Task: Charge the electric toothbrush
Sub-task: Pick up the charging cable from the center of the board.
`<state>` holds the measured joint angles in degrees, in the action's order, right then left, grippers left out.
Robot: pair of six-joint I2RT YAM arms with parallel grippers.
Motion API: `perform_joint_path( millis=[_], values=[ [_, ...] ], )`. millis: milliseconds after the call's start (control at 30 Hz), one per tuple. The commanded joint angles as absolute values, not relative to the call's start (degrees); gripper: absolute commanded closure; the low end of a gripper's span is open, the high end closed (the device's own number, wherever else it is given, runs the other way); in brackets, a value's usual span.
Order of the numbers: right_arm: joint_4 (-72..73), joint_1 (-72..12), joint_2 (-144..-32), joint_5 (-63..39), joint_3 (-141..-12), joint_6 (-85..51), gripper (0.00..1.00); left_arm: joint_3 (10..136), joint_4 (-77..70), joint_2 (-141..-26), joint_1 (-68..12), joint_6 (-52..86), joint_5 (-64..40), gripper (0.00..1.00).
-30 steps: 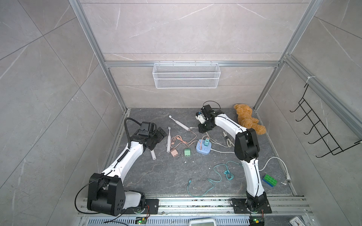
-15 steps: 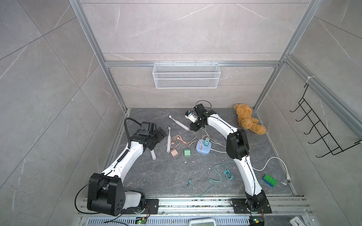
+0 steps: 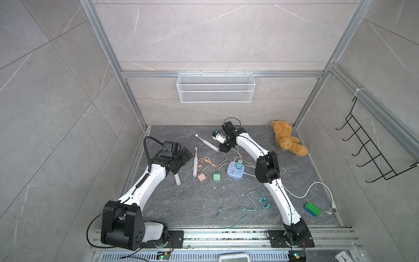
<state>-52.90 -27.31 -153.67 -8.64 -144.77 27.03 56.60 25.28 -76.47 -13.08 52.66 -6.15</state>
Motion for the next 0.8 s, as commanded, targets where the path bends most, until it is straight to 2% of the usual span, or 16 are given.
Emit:
perform_joint_path(
  millis=[0,333,633,767],
  values=[
    [-56.3,-27.3,-155.0,-9.3,-146.3,28.5,0.66,57.3,25.1,-76.0,-12.7,52.4,-6.0,0.02],
    [-57.1,-27.5,-155.0,-9.0,-145.8,28.2,0.77,57.4,25.0,-76.1,-12.6,52.5,-6.6,0.02],
    [-57.0,-27.6,-152.7,-8.7,-145.6,25.7,1.0,57.6,25.1,-75.6,-12.6,52.3,-7.3,0.02],
    [-56.7,-27.6,-148.7,-6.9,-145.7,25.0,1.0,57.6,24.7,-75.2,-12.6,52.7,-8.1,0.02]
  ],
)
